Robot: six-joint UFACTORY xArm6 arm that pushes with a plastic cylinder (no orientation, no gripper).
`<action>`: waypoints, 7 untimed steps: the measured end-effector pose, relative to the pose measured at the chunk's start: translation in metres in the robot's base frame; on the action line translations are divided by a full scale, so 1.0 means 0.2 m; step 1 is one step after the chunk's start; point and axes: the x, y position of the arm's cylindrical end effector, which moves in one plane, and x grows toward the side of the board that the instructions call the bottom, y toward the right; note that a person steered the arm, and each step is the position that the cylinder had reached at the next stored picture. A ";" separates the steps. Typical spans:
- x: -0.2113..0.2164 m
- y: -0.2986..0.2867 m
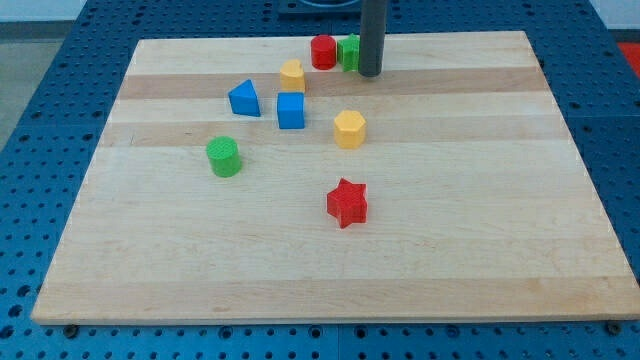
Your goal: Push the green star to the right of the red circle
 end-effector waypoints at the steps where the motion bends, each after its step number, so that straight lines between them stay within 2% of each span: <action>1: -0.01 -0.02; 4: 0.00 -0.03; 6: 0.11 -0.04; 7: 0.11 -0.18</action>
